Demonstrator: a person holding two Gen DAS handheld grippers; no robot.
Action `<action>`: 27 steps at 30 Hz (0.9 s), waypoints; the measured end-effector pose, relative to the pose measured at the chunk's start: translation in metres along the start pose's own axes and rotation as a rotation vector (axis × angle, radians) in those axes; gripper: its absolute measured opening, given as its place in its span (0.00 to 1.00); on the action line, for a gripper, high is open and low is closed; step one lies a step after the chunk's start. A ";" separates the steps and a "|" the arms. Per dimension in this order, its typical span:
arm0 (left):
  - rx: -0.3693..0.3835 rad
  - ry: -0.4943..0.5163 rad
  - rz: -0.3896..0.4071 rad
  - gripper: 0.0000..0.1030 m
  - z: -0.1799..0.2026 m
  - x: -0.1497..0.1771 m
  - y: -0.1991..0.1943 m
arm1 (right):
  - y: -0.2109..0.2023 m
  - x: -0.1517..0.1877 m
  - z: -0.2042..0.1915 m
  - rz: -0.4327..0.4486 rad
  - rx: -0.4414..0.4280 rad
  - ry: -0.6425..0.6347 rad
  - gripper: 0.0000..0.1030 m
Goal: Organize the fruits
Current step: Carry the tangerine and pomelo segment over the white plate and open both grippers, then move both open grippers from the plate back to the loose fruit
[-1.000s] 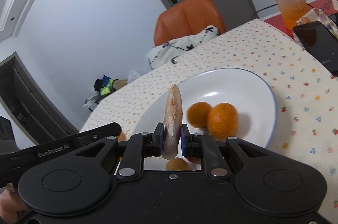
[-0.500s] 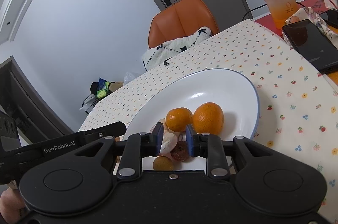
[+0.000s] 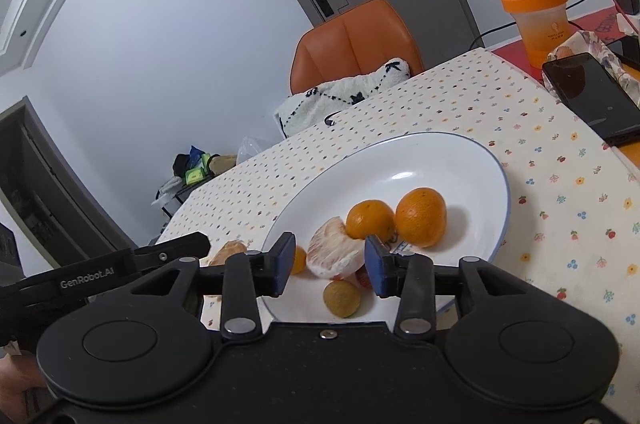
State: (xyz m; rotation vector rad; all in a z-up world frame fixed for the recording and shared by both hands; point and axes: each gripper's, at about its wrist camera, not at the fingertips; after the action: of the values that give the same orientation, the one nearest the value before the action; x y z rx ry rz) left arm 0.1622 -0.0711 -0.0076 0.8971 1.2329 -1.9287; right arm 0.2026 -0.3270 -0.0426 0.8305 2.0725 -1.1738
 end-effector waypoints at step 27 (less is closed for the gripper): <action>-0.115 -0.056 -0.011 0.78 -0.040 0.044 -0.050 | -0.012 0.025 -0.051 0.055 0.091 -0.144 1.00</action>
State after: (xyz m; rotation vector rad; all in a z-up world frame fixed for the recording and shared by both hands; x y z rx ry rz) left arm 0.1047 -0.0253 -0.0334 0.7736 1.3034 -1.8582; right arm 0.1673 -0.2813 -0.0341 0.8147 1.8811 -1.2678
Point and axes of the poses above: each gripper's, at about its wrist camera, not at the fingertips, and y roughly the way its jaws point, z to its right, x to its underside, and after that the axes turned 9 degrees about x, right-handed
